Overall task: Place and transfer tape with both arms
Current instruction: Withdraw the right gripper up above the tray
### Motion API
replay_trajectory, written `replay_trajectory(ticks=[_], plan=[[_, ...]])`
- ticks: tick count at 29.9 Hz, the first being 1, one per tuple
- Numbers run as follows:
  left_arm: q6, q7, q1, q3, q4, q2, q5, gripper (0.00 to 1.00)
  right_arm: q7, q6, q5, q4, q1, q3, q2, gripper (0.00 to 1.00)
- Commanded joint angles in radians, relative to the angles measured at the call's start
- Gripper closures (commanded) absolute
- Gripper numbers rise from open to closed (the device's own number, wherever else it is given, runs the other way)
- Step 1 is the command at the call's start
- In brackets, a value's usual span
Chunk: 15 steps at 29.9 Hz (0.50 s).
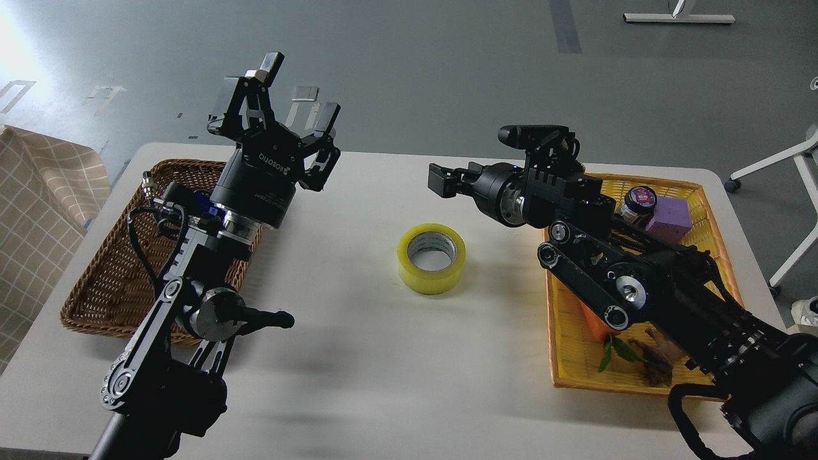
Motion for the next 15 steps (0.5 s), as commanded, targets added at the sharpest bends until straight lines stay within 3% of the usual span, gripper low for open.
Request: replay_trajectory(ticks=[1, 6, 15], plan=[[0.000, 0.004, -0.002, 0.000, 0.003, 0.000, 0.000, 0.02, 0.002, -0.006, 0.010, 0.099, -0.017, 0.145, 0.000, 0.01], [0.000, 0.004, -0.002, -0.001, 0.006, 0.000, 0.003, 0.02, 0.002, -0.001, 0.141, 0.256, -0.077, 0.248, 0.000, 0.00], [-0.003, 0.011, -0.012, 0.018, 0.023, 0.000, 0.008, 0.02, 0.003, 0.000, 0.596, 0.500, -0.226, 0.428, -0.045, 0.00]])
